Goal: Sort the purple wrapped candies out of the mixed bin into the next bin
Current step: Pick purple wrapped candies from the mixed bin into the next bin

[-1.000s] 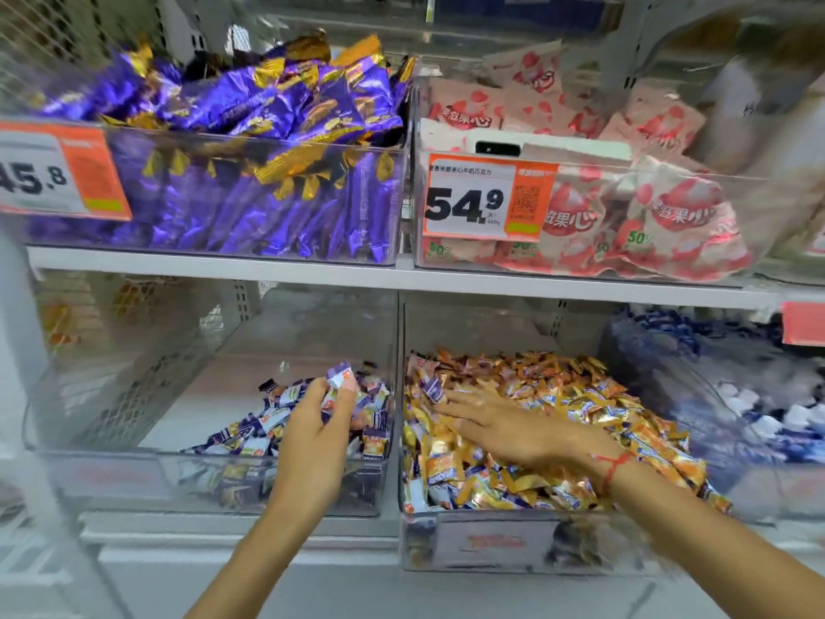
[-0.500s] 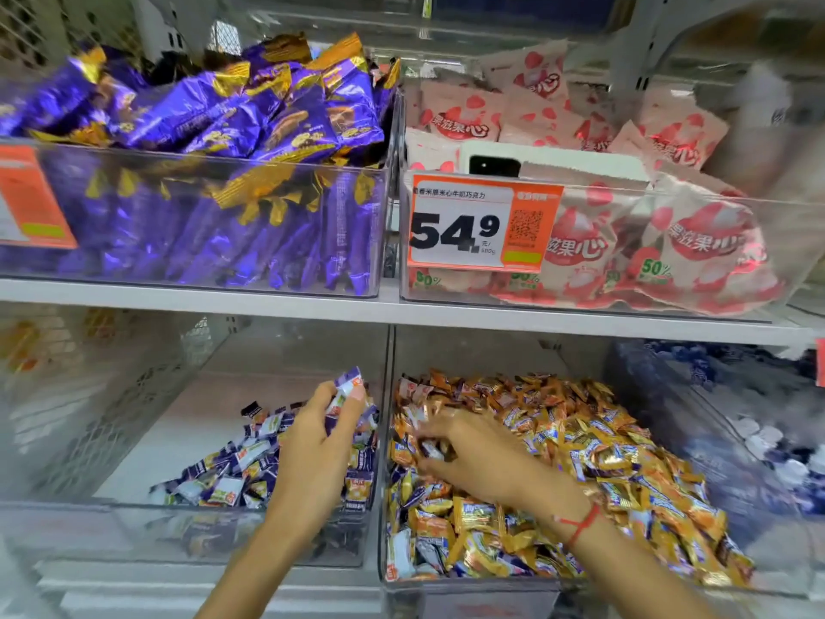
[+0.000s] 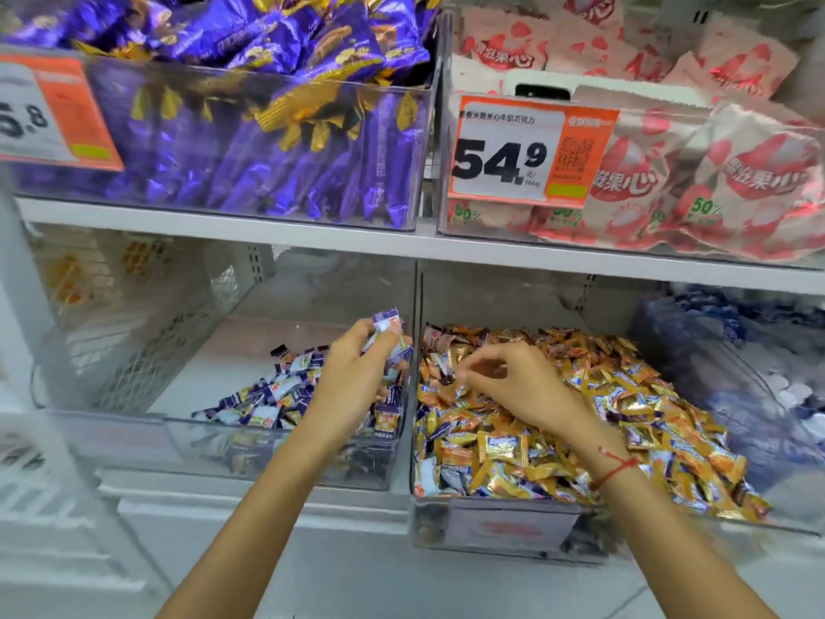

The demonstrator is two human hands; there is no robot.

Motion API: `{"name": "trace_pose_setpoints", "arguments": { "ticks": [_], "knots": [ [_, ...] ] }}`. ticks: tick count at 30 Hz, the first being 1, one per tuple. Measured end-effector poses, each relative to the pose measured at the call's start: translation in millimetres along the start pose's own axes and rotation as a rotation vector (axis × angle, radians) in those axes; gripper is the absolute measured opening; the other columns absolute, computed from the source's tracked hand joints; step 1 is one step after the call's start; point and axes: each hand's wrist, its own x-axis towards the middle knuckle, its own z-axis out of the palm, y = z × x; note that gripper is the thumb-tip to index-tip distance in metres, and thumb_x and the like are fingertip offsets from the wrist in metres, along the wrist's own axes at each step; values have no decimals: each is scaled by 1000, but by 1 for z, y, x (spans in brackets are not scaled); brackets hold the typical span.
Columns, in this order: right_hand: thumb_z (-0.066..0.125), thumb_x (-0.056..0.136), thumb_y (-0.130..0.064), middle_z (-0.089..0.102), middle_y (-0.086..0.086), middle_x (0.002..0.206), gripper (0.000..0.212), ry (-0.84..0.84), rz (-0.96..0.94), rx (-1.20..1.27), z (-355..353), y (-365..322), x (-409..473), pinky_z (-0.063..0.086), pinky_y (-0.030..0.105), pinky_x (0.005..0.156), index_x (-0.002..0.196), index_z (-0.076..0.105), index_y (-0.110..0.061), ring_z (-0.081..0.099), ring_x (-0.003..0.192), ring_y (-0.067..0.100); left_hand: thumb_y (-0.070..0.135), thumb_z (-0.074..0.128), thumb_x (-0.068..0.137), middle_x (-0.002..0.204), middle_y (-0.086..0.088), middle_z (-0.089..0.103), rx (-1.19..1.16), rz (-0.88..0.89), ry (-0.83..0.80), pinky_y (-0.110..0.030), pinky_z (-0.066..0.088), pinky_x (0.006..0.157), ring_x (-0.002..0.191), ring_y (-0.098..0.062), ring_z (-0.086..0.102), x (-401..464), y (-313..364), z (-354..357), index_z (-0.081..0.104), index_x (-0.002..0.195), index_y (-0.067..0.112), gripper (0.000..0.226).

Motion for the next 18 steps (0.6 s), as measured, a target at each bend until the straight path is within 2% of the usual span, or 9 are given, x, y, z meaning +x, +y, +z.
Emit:
{"name": "trace_pose_setpoints", "arguments": {
  "ticks": [2, 4, 6, 8, 11, 14, 15, 17, 18],
  "knots": [
    [66, 89, -33, 62, -4, 129, 40, -42, -44, -52, 7, -8, 10, 46, 38, 101, 129, 60, -27, 55, 120, 15, 37, 45, 100, 110, 4, 57, 81, 34, -10, -21, 43, 62, 70, -8, 51, 0, 0, 0, 56, 114, 16, 28],
    [55, 95, -36, 54, 3, 138, 50, -90, -47, -251, 19, -14, 23, 41, 45, 104, 143, 43, -26, 48, 128, 25, 36, 45, 100, 100, -8, 58, 108, 60, -14, -21, 41, 59, 62, -13, 43, -3, 3, 0, 53, 93, 23, 17],
    [45, 99, -36, 52, 5, 138, 42, -103, -38, -511, 30, -17, 31, 40, 43, 103, 139, 46, -23, 47, 127, 29, 34, 47, 99, 100, -24, 58, 115, 71, -11, -31, 41, 59, 62, -16, 42, -5, 5, -1, 52, 85, 25, 18],
    [52, 97, -35, 60, 2, 128, 29, -40, -70, -609, 34, -20, 31, 43, 37, 92, 121, 62, -22, 54, 117, 26, 35, 47, 99, 103, -29, 57, 113, 78, -8, -34, 40, 59, 62, -19, 41, -6, 7, -3, 54, 90, 21, 18],
    [66, 89, -33, 69, -4, 115, 15, 50, -23, -414, 18, -26, 26, 50, 35, 85, 102, 73, -28, 62, 107, 21, 37, 46, 99, 96, -17, 59, 160, 89, -7, -27, 38, 60, 61, -19, 44, -8, 5, -1, 52, 89, 21, 19],
    [69, 88, -29, 73, -6, 104, 9, 31, 40, -89, -7, -22, 24, 53, 30, 83, 92, 75, -25, 68, 93, 13, 36, 47, 98, 86, 5, 60, 134, 103, 28, -24, 42, 66, 58, 0, 46, -9, 1, -1, 55, 91, 20, 20],
    [68, 89, -27, 73, -3, 101, 7, 46, 60, 43, -14, -20, 24, 52, 23, 79, 93, 72, -23, 68, 90, 11, 37, 47, 98, 88, 9, 60, 122, 93, 35, -23, 44, 68, 61, 3, 48, -9, 0, -1, 58, 96, 19, 21],
    [60, 94, -18, 71, 3, 92, 3, 104, 90, 260, -24, -16, 25, 46, 14, 65, 91, 61, -20, 66, 77, 2, 40, 47, 97, 103, 8, 62, 106, 65, 35, -19, 46, 73, 76, -5, 57, -8, -3, -3, 60, 108, 20, 26],
    [54, 97, -14, 69, 3, 85, 9, 120, 90, 331, -28, -14, 26, 44, 16, 63, 90, 55, -20, 63, 68, -1, 40, 47, 97, 107, 6, 61, 100, 54, 38, -15, 45, 69, 80, -11, 59, -7, -4, -3, 60, 108, 22, 25]
  ]
}}
